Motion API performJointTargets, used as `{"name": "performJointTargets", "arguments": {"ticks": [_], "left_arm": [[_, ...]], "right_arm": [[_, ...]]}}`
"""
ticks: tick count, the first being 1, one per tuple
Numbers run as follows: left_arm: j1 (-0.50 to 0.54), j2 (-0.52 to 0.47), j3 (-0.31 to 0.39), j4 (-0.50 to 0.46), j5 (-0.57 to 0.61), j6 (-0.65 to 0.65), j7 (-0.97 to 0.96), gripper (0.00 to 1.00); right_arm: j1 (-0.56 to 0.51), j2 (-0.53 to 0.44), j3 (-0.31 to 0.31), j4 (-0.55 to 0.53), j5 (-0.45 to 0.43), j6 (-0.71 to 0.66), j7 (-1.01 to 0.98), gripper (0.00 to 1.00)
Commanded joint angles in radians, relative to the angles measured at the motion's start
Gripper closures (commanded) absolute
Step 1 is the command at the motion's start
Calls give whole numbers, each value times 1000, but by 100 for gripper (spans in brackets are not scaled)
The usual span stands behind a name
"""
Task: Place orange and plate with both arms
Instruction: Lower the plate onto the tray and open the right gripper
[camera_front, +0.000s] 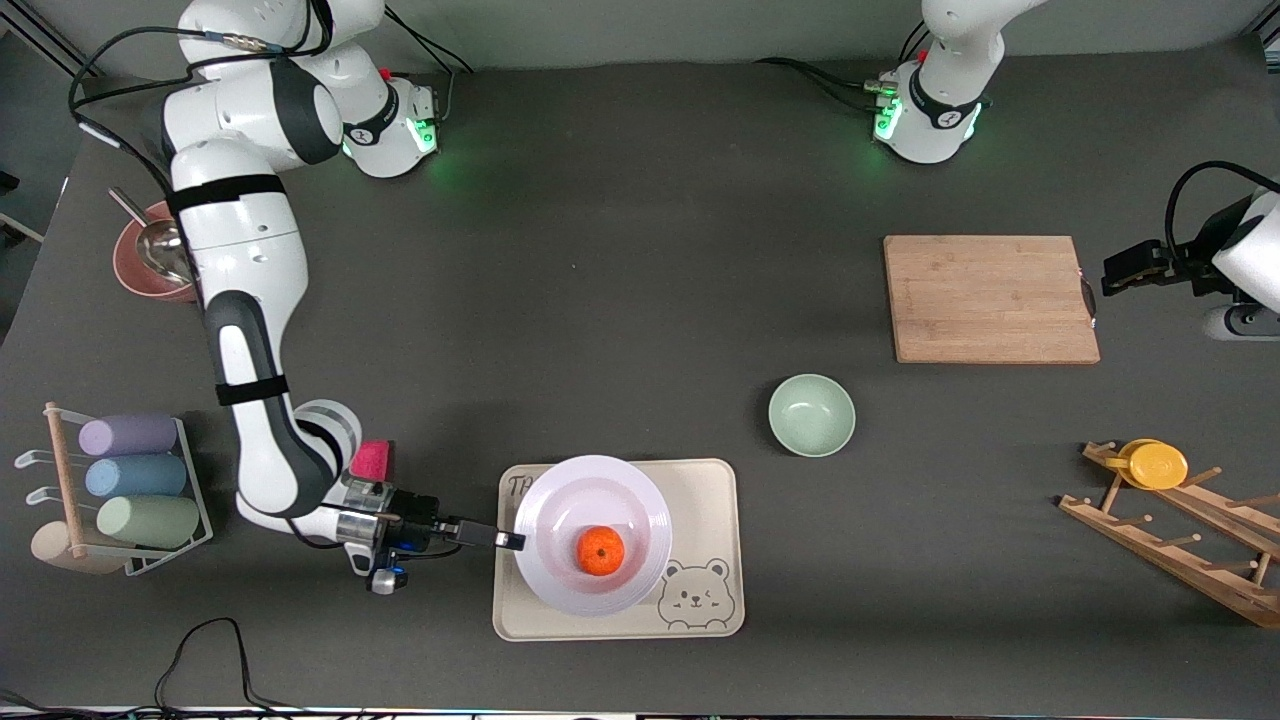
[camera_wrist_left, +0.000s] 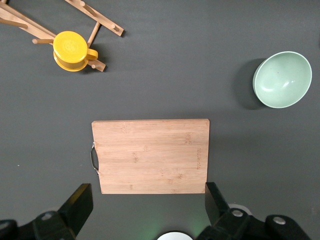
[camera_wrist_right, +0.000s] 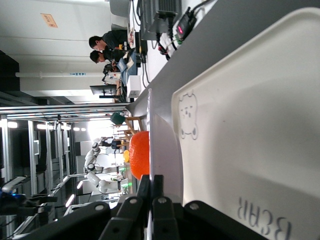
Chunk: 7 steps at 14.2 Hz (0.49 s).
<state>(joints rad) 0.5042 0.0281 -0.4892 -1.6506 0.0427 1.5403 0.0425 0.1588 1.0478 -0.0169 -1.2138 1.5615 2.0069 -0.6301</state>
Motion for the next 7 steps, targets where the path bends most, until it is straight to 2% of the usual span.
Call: {"name": "performJointTargets", "arguments": {"ticks": [1,3,7], "left_arm": [[7,-25,1,-17,0,-2,19,0],[5,-25,1,-17,0,-2,19,0],[5,-25,1,-15,0,0,19,0]], "right_arm": [[-2,63,11,53,38,4,-72,100],[4,84,9,54,83,3,-121,100],[5,104,9,72,83,21,-134,100]]}}
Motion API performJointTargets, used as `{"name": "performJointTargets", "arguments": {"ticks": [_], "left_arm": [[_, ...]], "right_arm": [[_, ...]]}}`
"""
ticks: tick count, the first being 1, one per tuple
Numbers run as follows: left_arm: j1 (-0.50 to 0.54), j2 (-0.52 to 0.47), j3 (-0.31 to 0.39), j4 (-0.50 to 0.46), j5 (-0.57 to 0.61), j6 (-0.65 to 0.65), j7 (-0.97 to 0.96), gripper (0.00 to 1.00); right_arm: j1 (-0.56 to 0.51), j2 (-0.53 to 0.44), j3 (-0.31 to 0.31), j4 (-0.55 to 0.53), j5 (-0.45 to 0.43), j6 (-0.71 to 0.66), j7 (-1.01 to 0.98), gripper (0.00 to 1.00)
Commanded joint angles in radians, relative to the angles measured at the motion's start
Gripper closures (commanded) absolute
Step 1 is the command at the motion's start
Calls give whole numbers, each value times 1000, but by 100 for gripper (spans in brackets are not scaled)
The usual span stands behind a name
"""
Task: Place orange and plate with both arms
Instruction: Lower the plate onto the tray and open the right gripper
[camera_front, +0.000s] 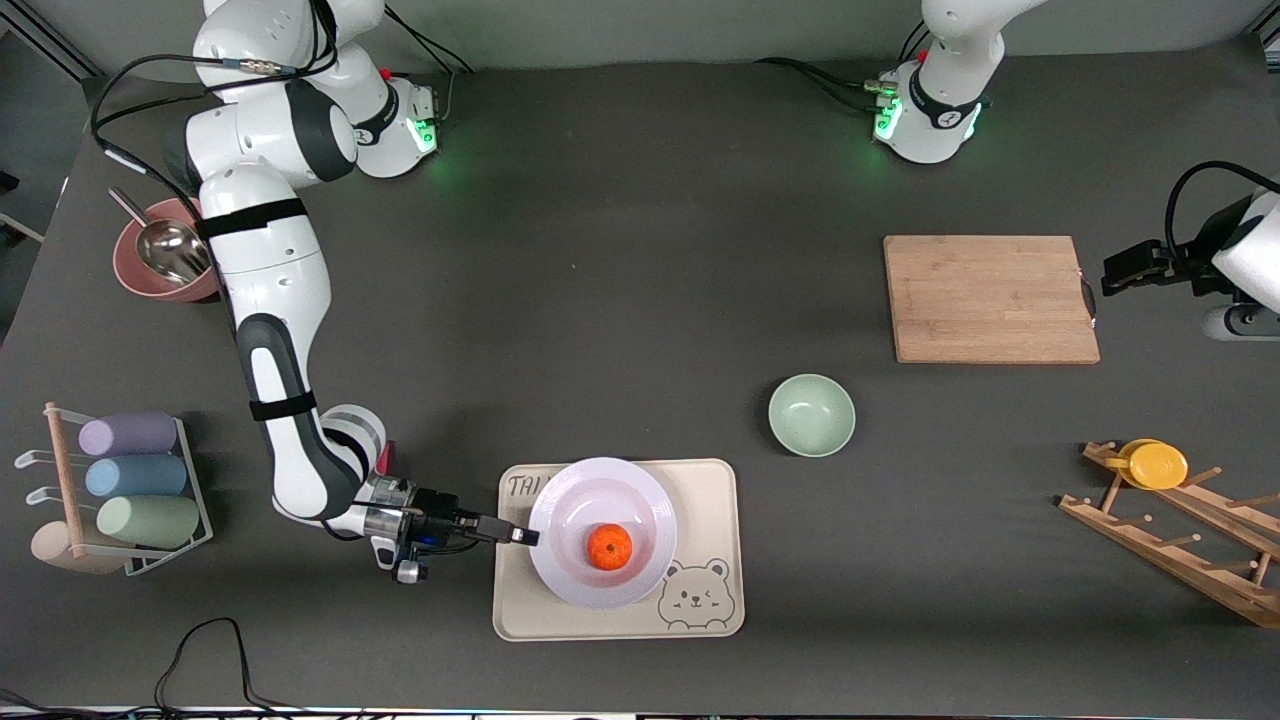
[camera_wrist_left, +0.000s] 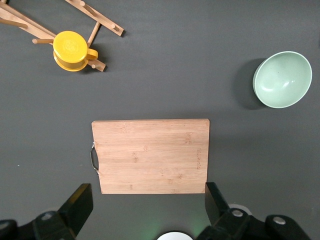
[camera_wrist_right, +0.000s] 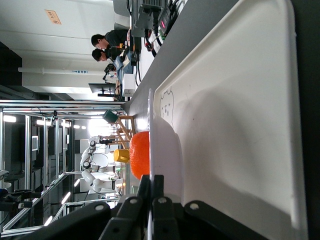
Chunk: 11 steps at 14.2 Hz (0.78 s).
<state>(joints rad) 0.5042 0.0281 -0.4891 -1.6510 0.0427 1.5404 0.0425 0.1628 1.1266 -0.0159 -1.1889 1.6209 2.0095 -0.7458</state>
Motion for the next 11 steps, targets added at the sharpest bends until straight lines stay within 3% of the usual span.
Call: {"name": "performJointTargets", "arguments": {"ticks": [1,11], "left_arm": [[7,-25,1,-15,0,0,19,0],[5,-25,0,-15,0,3,19,0]], "right_arm": [[7,27,8,51,24,41,-18,100],[23,35,8,34,21,75,-53,100]]}}
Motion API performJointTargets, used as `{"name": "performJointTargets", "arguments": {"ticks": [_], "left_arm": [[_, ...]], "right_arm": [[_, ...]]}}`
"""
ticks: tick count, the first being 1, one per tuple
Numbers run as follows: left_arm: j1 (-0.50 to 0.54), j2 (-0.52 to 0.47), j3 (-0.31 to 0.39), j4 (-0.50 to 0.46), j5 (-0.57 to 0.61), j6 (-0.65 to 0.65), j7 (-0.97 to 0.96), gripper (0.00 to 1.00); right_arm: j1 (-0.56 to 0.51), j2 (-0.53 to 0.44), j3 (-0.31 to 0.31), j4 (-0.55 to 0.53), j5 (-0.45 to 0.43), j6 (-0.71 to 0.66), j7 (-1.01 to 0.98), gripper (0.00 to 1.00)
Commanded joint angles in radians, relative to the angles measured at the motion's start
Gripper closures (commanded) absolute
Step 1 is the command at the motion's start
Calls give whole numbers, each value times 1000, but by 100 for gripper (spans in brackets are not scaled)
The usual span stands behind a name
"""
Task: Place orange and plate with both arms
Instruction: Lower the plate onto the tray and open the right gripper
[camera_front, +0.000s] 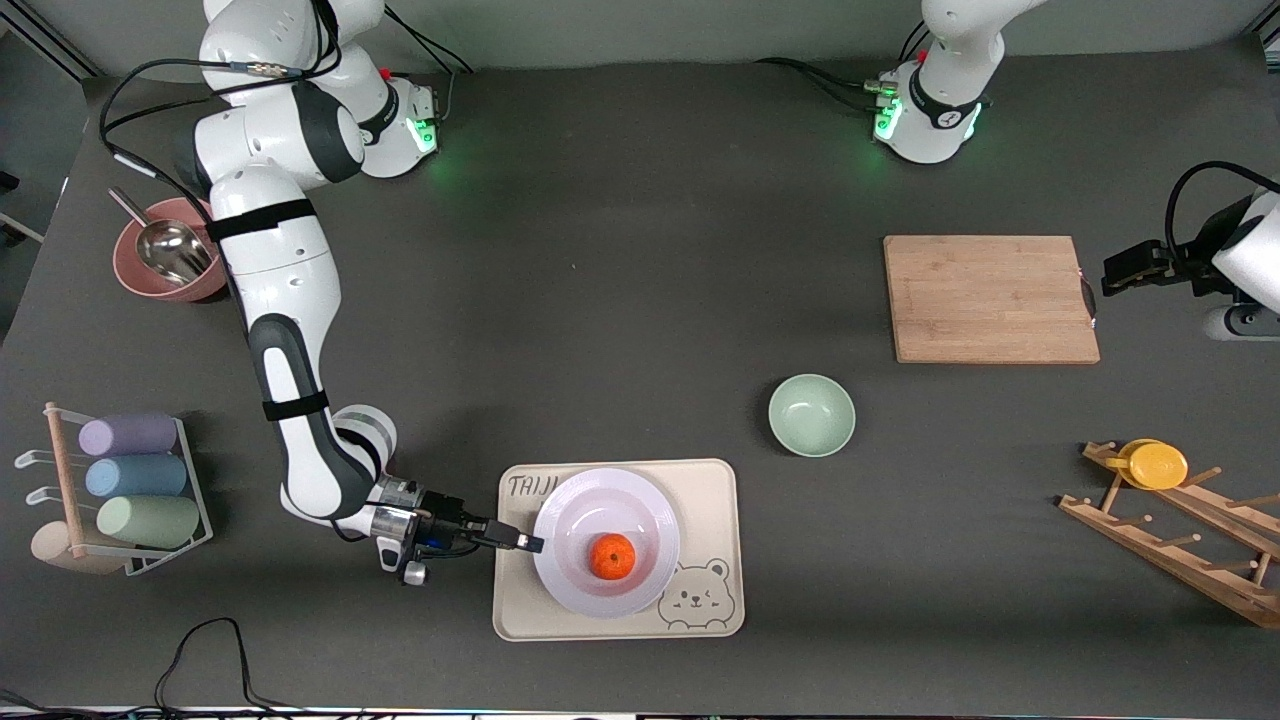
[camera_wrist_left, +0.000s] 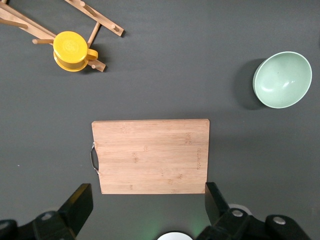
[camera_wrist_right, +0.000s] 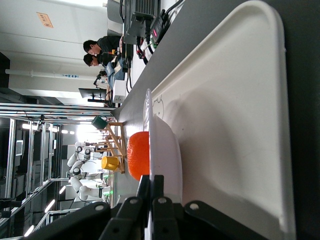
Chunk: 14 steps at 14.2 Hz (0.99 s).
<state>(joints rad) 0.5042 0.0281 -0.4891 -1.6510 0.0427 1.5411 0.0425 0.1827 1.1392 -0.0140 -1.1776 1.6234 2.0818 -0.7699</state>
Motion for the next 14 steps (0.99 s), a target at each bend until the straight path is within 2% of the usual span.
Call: {"name": "performJointTargets", "arguments": {"ticks": [1,8,11,14], "left_arm": [[5,-25,1,-15,0,4,19,0],[7,-25,1,-16,0,1,19,0],[13,-25,1,-16,0,-3,20,0],[13,-25,1,-16,0,-1,20,0]], "right_arm": [[6,22,6,21,18,3,-29,100],[12,22,6,4,16,3,-43,100],[12,22,6,3,21,1,-40,67],[12,22,6,4,21,1,-40,55]]}}
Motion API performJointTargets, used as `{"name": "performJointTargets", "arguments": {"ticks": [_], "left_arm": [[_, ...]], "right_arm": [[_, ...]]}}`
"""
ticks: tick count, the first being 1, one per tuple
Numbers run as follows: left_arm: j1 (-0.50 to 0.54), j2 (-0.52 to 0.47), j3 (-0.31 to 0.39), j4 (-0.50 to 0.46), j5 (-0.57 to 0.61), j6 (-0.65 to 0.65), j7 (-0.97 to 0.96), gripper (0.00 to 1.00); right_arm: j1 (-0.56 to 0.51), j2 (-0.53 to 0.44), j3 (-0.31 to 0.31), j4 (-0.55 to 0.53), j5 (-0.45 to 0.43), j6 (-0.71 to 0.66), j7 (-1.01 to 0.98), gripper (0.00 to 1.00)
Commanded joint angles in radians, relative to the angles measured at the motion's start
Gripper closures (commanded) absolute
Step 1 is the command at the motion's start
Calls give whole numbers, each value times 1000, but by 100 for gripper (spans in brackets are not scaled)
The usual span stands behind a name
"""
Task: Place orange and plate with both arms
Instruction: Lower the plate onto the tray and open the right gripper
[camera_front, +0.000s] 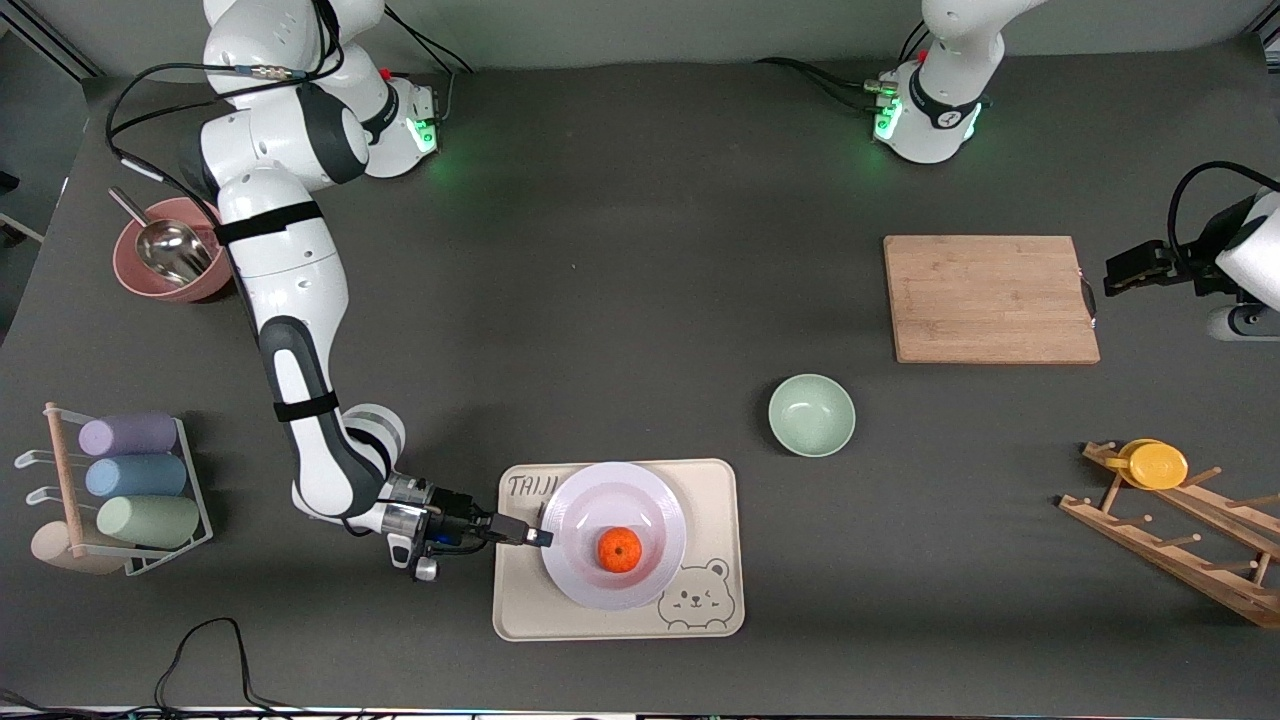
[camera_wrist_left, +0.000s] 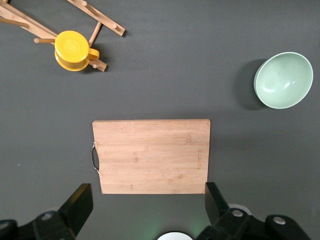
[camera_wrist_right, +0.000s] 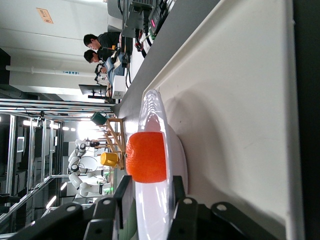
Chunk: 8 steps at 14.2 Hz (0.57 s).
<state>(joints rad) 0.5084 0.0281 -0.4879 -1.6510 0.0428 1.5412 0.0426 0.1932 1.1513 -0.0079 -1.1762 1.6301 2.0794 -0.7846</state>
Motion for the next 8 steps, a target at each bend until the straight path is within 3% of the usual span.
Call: {"name": "performJointTargets", "arguments": {"ticks": [1,8], "left_arm": [[9,-25,0,-16,0,0,20,0],[9,-25,0,-16,0,3,20,0]], "right_arm": [[2,10,0,1,14,4,-25,55],[-6,-22,-18,-39,-27,4,-15,57]]}}
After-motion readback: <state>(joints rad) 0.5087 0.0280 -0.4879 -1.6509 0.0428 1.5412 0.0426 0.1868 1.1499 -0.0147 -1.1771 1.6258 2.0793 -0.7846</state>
